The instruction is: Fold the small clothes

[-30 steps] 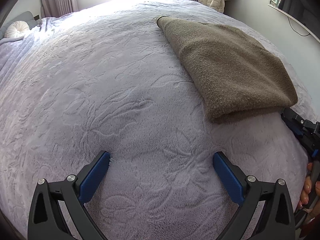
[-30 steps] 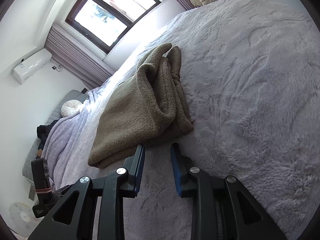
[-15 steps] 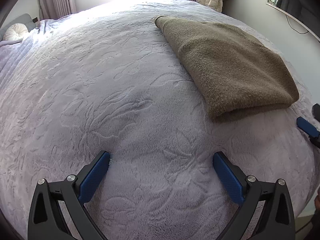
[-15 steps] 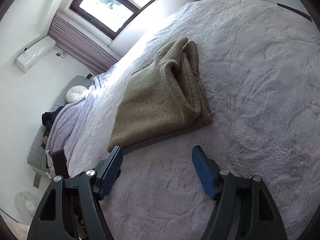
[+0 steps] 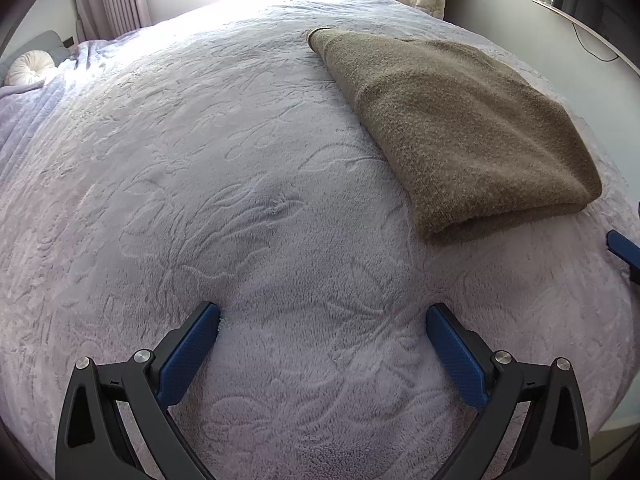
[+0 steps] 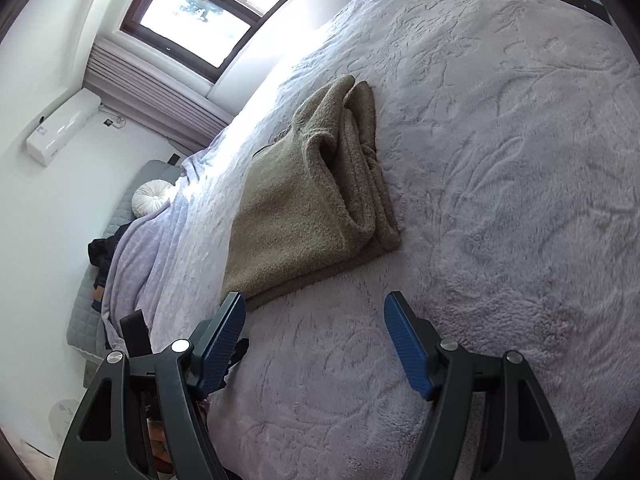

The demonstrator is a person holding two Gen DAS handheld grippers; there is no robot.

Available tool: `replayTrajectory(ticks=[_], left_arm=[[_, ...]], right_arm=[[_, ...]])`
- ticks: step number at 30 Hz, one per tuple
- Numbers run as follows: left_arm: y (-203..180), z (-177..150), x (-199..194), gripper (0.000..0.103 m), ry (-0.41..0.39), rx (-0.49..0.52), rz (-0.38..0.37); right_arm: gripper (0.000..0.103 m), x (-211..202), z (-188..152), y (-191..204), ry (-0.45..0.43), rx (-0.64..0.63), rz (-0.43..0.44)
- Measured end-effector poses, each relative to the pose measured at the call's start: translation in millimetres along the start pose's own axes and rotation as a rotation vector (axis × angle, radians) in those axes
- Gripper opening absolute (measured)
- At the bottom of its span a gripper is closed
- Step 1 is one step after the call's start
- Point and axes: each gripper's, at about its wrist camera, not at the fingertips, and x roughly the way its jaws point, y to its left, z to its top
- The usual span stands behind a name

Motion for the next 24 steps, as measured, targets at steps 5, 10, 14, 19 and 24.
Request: replayTrajectory(ticks=[5,10,14,19,24], left_arm=[[14,37,-15,0.103,-0.013,-0.037,-0.203],[21,87,-1,0.103,0.029,-0.082,-0.406],[15,110,21,0.103,0.072,-0.076,-0.445],[-5,123,47,0.103,0.124,-0.023,-0.466],[-21,132,59,0.103,0.13,0.023,-0.491]], right_arm=[[0.075,-3,31,8,-0.005,-0.035,0.009],[0.077,11,87,12,0.035,-0.05,0.055],[0.078,47,130,4,0.119,-0.027,0.079],[0.078,97,165,-17,0.175,-0.012,0.006],[0.079,140,181,-34,0.289,0.026,0.093]])
